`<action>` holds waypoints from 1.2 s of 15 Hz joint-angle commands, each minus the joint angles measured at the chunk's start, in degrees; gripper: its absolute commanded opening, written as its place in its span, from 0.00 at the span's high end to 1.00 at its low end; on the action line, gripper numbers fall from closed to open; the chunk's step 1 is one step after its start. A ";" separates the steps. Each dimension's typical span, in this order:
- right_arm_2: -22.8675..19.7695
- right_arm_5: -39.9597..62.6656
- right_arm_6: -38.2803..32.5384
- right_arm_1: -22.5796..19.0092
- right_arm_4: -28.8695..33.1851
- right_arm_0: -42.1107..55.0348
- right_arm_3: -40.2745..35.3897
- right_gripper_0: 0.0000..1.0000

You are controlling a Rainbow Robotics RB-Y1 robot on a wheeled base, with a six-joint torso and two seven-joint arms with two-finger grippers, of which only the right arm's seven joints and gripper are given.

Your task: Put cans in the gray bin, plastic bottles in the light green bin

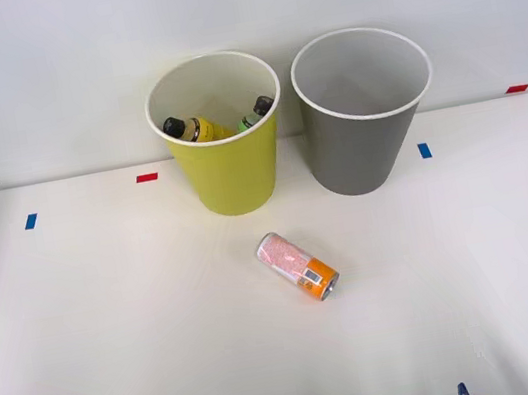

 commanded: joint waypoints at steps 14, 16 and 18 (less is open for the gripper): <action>0.00 0.00 0.00 0.00 0.00 0.00 0.00 0.00; 0.00 0.00 0.00 0.00 0.00 0.00 0.00 0.00; 0.00 0.00 0.00 0.00 0.00 0.00 0.00 0.00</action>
